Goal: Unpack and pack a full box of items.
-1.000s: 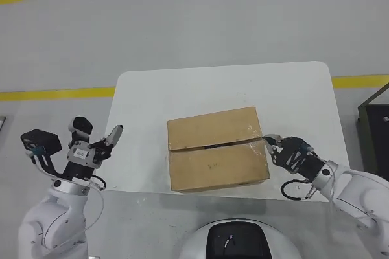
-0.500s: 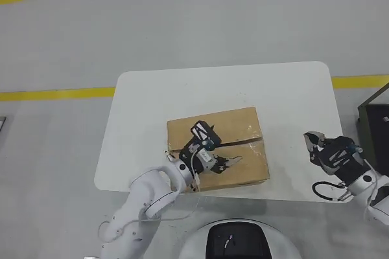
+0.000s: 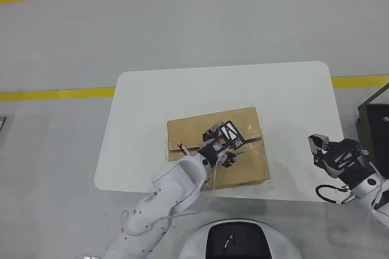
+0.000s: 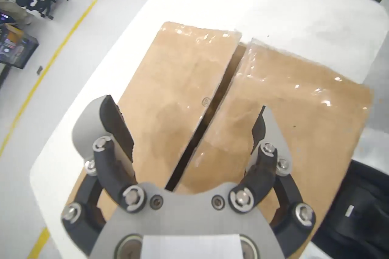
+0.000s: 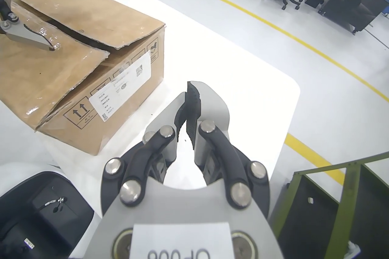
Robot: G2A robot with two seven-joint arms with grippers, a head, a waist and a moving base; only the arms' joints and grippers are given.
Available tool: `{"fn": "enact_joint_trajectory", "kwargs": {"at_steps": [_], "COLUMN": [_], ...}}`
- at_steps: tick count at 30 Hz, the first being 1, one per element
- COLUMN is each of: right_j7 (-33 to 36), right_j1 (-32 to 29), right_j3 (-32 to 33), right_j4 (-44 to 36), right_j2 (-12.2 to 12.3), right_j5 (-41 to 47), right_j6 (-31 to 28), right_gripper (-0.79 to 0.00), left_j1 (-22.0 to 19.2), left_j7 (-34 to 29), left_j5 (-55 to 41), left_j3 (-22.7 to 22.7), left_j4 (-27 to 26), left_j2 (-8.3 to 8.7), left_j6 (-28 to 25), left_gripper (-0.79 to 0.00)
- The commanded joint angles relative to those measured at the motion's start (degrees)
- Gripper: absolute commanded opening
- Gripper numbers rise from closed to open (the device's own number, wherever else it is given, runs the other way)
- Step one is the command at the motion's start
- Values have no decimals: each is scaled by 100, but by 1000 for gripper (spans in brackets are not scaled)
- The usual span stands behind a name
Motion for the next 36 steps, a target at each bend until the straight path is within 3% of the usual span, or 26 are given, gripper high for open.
{"fn": "enact_joint_trajectory", "kwargs": {"at_steps": [1, 7, 9, 11, 15, 18, 20, 22, 36], "right_j7": [11, 38, 46, 54, 79, 92, 102, 111, 14], "right_j1": [19, 63, 69, 79, 95, 110, 119, 126, 3], "right_j3": [-24, -71, -79, -86, -106, -124, -138, -155, 83], "right_j4": [6, 26, 31, 40, 57, 72, 86, 93, 28], "right_j2": [-2, -7, -9, -10, -14, -16, -18, -21, -26], "right_j5": [-8, -18, -17, -15, -5, -4, -3, -1, 211], "right_j6": [-5, -6, -7, -8, -1, -1, 8, 13, 1], "right_gripper": [-770, -767, -767, -763, -757, -748, -754, -760, -770], "left_j1": [-37, -106, -119, -125, -130, -105, -113, -116, 16], "left_j7": [-204, -657, -706, -762, -795, -793, -806, -797, -604], "left_j5": [335, 1054, 1246, 1427, 1761, 1821, 1958, 2074, 2442], "left_j3": [28, 106, 126, 142, 209, 250, 313, 360, 480], "left_j4": [-25, -57, -68, -73, -86, -71, -89, -94, -569], "left_j2": [6, 2, -4, -13, -34, -56, -70, -89, -188], "left_j6": [-131, -357, -388, -386, -456, -534, -628, -651, -866], "left_gripper": [0, -22, -212, -268, -533, -594, -717, -785, -785]}}
